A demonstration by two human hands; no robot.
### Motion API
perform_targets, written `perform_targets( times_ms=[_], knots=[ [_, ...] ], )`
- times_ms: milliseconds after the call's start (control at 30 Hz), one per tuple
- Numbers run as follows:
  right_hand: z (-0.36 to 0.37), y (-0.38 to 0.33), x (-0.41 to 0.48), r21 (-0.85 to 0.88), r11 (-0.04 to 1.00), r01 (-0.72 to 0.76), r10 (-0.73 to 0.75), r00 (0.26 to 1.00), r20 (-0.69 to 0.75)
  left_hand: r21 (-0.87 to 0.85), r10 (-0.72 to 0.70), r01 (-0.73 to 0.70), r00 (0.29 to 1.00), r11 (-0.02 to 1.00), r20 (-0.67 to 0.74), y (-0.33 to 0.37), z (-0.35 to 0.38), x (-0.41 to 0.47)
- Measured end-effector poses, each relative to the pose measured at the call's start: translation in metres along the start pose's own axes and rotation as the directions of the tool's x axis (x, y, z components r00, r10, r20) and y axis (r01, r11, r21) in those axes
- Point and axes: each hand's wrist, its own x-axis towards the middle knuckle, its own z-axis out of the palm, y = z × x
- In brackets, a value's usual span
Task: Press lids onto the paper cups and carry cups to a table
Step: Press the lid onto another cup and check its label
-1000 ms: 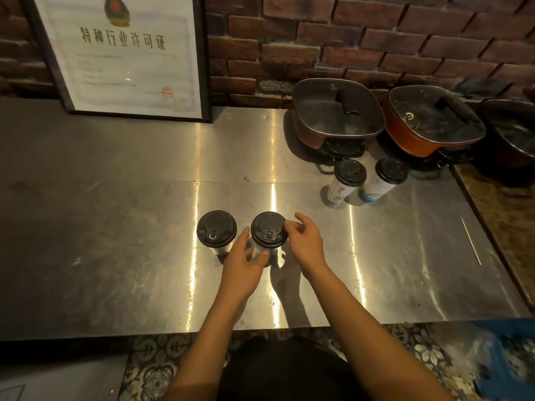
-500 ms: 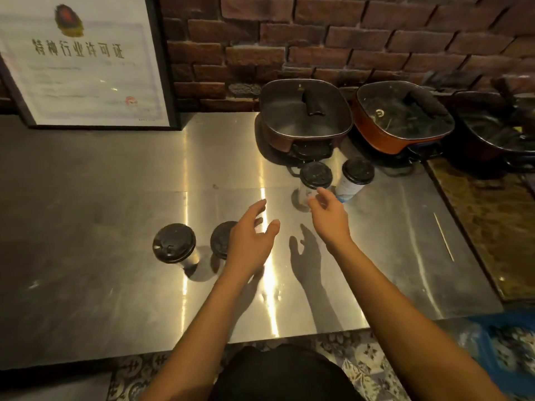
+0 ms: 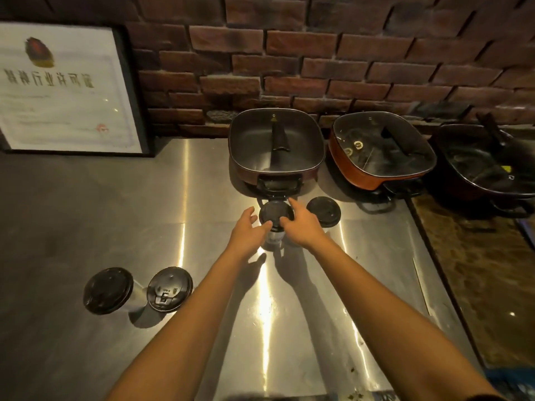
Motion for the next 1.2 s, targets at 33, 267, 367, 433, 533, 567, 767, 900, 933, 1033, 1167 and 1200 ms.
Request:
perform_targets(
  times_ms=[33,267,367,433,533,567,767,900,933,1033,1167,1200],
  knots=[
    [0.0,0.002,0.002,-0.005,1.0,0.003,-0.003,1.0,0.012,-0.026,-0.021,0.021,1.0,0.999,0.003,0.0,0.003,0.003],
    [-0.003,0.014,-0.011,0.127,0.992,-0.014,0.02,0.999,-0.043,-0.123,-0.047,0.044,0.999,0.991,-0.025,-0.013,0.007,-0.007],
    [-0.002,0.025,-0.031,0.283,0.956,-0.076,0.088,0.996,-0.028,-0.144,-0.031,0.022,0.998,0.989,-0.062,-0.026,0.005,-0.03],
    [-0.001,0.036,-0.05,0.343,0.936,-0.078,0.093,0.995,-0.028,-0.171,-0.026,0.014,0.997,0.985,-0.066,-0.038,0.006,-0.049],
    [0.001,0.053,-0.084,0.416,0.905,-0.088,0.112,0.993,-0.033,-0.21,-0.015,-0.001,0.997,0.978,-0.077,-0.055,0.006,-0.077],
    [0.003,0.059,-0.095,0.432,0.896,-0.099,0.123,0.992,-0.026,-0.222,-0.017,-0.002,0.997,0.975,-0.082,-0.06,0.007,-0.086],
    [0.021,0.08,-0.151,0.494,0.852,-0.174,0.205,0.979,-0.009,-0.226,-0.036,0.015,0.996,0.974,-0.087,-0.089,0.012,-0.137],
    [0.029,0.087,-0.167,0.485,0.852,-0.196,0.224,0.975,-0.001,-0.227,-0.061,0.043,0.996,0.973,-0.072,-0.096,0.013,-0.151],
    [0.03,0.088,-0.169,0.48,0.854,-0.2,0.229,0.974,-0.001,-0.218,-0.057,0.041,0.996,0.975,-0.071,-0.096,0.013,-0.152],
    [0.031,0.088,-0.167,0.465,0.861,-0.206,0.234,0.972,-0.004,-0.165,-0.037,0.023,0.996,0.986,-0.078,-0.097,0.015,-0.151],
    [0.027,0.092,-0.161,0.421,0.883,-0.208,0.235,0.972,-0.012,-0.123,-0.025,0.012,0.994,0.992,-0.11,-0.099,0.017,-0.146],
    [0.026,0.092,-0.158,0.418,0.885,-0.205,0.234,0.972,-0.019,-0.125,-0.023,0.008,0.992,0.992,-0.123,-0.099,0.017,-0.144]
  ],
)
